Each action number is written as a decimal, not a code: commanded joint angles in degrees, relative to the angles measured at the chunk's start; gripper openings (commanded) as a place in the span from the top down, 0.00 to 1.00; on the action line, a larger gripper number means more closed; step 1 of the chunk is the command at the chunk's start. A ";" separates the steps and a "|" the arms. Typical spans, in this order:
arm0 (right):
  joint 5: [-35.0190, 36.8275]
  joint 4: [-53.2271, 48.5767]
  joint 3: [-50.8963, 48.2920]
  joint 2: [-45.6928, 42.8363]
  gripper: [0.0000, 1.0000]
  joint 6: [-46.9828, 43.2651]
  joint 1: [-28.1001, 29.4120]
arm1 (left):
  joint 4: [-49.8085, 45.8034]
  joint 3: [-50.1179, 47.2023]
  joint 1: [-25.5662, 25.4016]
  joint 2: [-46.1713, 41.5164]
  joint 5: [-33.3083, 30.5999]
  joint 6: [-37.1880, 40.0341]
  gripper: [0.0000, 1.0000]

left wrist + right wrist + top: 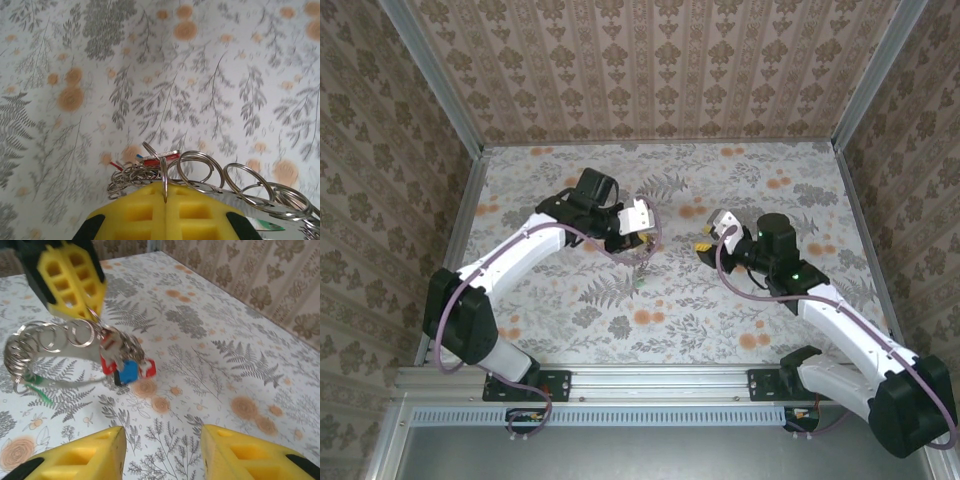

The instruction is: Put the keys on the keyring

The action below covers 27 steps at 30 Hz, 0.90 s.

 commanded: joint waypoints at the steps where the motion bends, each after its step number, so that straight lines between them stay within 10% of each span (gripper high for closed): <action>1: 6.08 1.96 -0.62 0.86 0.55 4.74 -0.64 | -8.60 3.55 -0.98 2.42 -4.20 7.04 1.00; 15: 20.59 3.20 -2.89 0.99 0.50 16.25 -4.99 | -5.70 5.54 -14.83 13.40 -4.08 5.99 1.00; 27: 22.21 -3.47 0.83 4.21 0.44 25.50 -6.37 | 1.37 -0.03 -16.62 11.68 3.16 -1.13 0.91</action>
